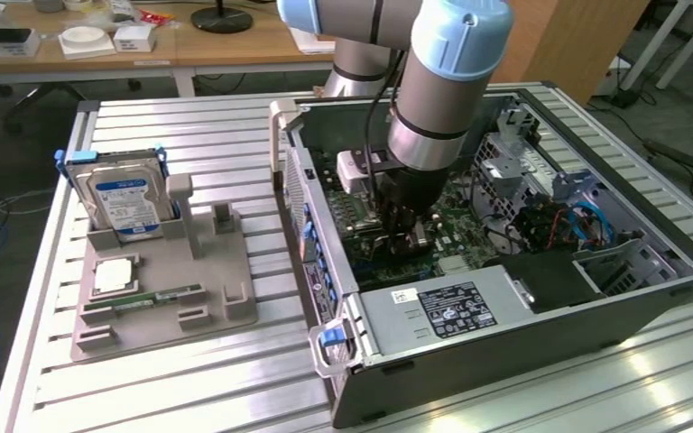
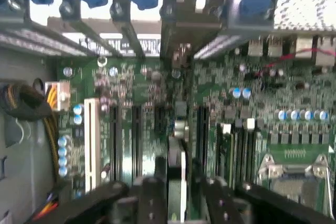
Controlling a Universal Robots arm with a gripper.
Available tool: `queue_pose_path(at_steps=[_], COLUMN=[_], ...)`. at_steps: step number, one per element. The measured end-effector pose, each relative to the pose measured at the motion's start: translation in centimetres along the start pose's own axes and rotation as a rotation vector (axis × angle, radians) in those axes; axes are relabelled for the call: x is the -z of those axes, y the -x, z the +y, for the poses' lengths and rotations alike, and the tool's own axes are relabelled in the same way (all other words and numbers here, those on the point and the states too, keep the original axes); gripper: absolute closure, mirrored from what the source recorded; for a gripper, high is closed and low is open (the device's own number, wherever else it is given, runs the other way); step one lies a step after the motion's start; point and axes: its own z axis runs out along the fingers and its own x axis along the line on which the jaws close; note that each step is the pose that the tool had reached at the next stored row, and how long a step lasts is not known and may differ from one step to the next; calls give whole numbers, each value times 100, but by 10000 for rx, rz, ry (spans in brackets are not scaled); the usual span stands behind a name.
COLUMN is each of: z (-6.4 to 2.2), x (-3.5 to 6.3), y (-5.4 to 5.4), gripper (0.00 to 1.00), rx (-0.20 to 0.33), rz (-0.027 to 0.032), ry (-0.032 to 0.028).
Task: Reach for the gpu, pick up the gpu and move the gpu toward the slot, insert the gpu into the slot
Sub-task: 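Insert the gpu into the slot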
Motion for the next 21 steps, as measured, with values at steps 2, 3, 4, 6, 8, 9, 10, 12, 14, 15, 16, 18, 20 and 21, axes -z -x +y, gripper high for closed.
queue_pose_path(at_steps=[2, 3, 4, 6, 8, 9, 10, 12, 14, 15, 16, 18, 20, 21], z=[-5, -5, -5, -6, -5, -5, -5, -5, -5, -5, -5, -5, -5, -5], x=[25, 36, 49, 88, 137, 162, 190, 249, 300, 321, 342, 373, 382, 382], y=[0, 0, 0, 2, 3, 5, 5, 8, 10, 10, 11, 12, 13, 13], gripper=[67, 67, 67, 67, 67, 67, 67, 67, 67, 67, 67, 67, 67, 67], rx=[11, 11, 11, 12, 12, 12, 11, 12, 12, 13, 12, 13, 12, 13], rz=[9, 8, 6, 9, 10, 9, 10, 10, 9, 9, 10, 10, 8, 7], ry=[3, 2, -1, -3, -8, -10, -13, -20, -30, -34, -37, -41, -43, -43])
